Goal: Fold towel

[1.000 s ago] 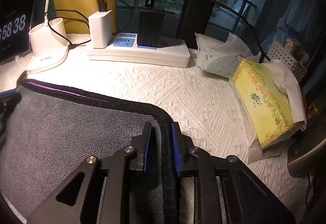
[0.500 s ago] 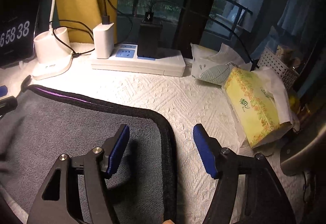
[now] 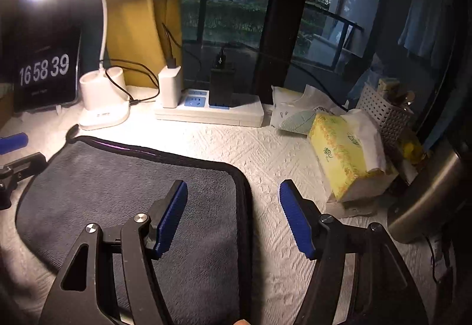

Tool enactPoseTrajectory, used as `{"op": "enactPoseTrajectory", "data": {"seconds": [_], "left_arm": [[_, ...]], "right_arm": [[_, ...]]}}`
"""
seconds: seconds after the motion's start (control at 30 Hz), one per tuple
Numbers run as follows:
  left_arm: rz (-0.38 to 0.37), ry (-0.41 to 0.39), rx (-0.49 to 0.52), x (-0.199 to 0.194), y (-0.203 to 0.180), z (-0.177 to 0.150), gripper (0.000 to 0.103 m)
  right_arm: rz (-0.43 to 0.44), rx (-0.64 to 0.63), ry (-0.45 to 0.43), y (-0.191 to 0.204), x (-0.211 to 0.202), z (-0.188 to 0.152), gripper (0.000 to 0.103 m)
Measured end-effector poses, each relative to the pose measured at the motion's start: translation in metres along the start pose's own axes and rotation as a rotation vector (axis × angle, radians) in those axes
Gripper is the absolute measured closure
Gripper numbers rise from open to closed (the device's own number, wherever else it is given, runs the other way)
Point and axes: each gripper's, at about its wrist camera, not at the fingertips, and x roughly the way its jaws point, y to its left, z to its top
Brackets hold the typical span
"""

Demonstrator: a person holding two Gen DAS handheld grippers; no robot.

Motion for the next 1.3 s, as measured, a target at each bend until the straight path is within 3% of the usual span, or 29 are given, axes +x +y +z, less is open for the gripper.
{"op": "enactPoseTrajectory", "data": {"seconds": [0.7,1.3], "left_arm": [[0.021,-0.11,0.068,-0.069,-0.026,-0.033,0.019],[-0.039,-0.277,0.109,-0.126,-0.056,-0.07,0.019]], "right_arm": [[0.031,0.025,-0.133,0.001,-0.097,-0.041,0.035],[0.036,0.005,-0.19,0.009,-0.131,-0.074,0.035]]}}
